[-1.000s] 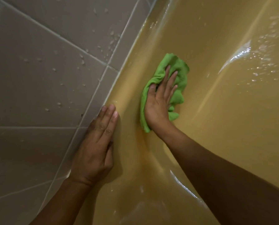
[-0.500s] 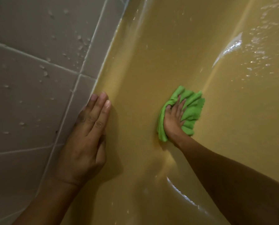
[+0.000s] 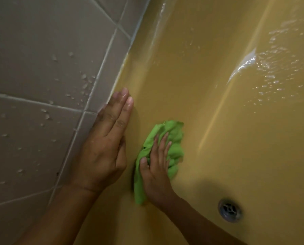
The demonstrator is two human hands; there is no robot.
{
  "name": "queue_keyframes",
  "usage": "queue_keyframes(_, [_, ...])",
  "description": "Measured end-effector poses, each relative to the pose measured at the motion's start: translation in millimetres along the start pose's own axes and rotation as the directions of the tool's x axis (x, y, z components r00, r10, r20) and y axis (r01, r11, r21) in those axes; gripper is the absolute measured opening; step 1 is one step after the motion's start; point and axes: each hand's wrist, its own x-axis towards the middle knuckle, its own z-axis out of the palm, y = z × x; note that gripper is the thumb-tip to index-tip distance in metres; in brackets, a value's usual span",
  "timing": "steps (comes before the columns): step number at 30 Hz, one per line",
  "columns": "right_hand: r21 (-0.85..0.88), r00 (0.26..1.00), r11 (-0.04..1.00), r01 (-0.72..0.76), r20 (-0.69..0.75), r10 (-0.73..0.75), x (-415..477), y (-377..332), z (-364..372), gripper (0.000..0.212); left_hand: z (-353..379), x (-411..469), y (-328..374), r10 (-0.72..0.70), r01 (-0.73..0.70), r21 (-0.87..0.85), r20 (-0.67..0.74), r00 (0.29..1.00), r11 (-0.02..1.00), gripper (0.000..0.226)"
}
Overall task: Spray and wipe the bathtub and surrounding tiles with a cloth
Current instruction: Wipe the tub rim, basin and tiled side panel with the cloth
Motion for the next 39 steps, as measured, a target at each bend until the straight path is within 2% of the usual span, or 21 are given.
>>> queue_keyframes(4, [-0.110,0.977,0.975,0.195,-0.063,-0.203,50,-44,-43,0.068,-1,6,-1,0.019,-0.019,-0.002,0.018,1.000,1.000,0.065])
queue_keyframes(10, [-0.170,0.954,0.957,0.234,-0.151,-0.260,119,-84,-99,0.067,-3,17,1,0.046,-0.046,0.002,0.033,0.998,0.999,0.065])
queue_keyframes(15, [-0.081,0.954,0.985,0.150,-0.249,-0.166,153,-93,-118,0.061,-1,26,2,0.040,-0.040,0.014,0.048,0.998,0.999,0.070])
queue_keyframes(20, [-0.022,0.953,0.997,0.071,-0.295,-0.075,180,-71,-135,0.058,-2,38,4,0.048,-0.049,0.018,0.061,0.997,0.999,0.068])
queue_keyframes(26, [0.002,0.963,0.997,-0.077,-0.260,0.074,190,-5,-146,0.058,-1,50,7,0.053,-0.056,0.046,0.063,0.997,0.997,0.064])
queue_keyframes(31, [-0.016,0.954,0.974,-0.226,-0.205,0.218,157,38,-117,0.060,0,61,7,0.079,-0.085,0.080,0.070,0.994,0.993,0.065])
queue_keyframes(35, [-0.029,0.985,0.997,-0.072,-0.159,0.066,97,43,-71,0.066,-1,73,9,0.092,-0.096,0.076,0.057,0.994,0.992,0.061])
queue_keyframes(39, [-0.058,0.992,0.995,0.076,-0.093,-0.081,66,5,-56,0.069,-1,86,10,0.053,-0.054,0.027,0.020,0.998,0.998,0.058])
